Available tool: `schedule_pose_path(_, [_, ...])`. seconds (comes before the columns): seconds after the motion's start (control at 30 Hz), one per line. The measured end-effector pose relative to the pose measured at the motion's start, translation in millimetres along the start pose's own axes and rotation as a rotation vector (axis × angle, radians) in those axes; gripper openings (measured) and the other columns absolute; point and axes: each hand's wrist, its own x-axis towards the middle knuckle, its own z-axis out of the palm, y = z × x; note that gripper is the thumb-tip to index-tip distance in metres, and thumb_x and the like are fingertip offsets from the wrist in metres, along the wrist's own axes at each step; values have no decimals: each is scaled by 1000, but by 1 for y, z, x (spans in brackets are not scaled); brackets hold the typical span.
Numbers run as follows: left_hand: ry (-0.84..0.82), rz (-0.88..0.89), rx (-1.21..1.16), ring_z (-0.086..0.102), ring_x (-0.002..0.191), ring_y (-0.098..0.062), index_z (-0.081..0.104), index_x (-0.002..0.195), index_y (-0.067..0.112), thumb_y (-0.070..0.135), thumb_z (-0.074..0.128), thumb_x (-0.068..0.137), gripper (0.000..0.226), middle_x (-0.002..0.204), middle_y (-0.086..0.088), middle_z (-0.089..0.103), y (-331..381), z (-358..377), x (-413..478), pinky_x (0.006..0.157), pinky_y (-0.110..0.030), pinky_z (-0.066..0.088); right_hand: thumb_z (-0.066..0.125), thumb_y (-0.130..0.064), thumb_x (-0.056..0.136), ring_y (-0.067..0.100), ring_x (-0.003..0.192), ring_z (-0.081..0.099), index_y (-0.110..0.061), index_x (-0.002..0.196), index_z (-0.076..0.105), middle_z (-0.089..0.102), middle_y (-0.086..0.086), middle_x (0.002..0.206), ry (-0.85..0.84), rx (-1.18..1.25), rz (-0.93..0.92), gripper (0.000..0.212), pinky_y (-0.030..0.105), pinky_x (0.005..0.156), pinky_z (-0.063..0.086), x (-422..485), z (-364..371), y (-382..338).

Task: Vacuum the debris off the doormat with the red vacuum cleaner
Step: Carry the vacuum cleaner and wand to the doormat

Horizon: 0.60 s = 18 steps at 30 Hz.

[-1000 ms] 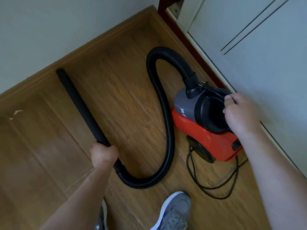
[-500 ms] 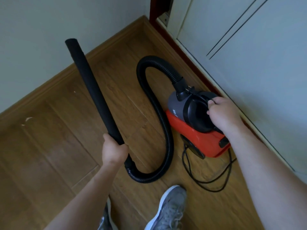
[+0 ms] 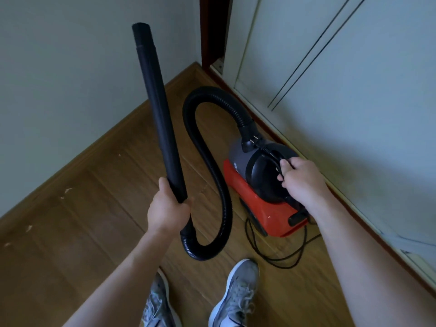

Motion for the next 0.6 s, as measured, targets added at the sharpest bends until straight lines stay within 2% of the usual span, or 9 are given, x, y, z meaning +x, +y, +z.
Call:
schedule_pose_path(0.23, [-14,102,-27,64,76,-16,38,113,21,19,75,87,45,91,1,59,44,-62,-39,64,-45,61,36,-35,107,21,79,66,-16,91,56,70,1,85,4,-1,34,32,33,65,47,-54,-27,-25])
schedule_pose_path(0.47, [-117,171,-59,67,84,-15,41,117,26,21,78,85,49,97,3,61,84,-118,-77,68,-42,64,35,-34,107,22,65,63,-13,91,54,68,5,78,37,43,47,33,43,68,54,-113,-57,-50])
schedule_pose_path(0.6, [-132,234,-23,67,81,-14,42,118,26,21,79,84,50,94,4,62,107,-150,-104,68,-41,64,34,-33,107,20,58,61,-12,92,53,65,5,74,85,128,51,32,49,73,56,-149,-72,-65])
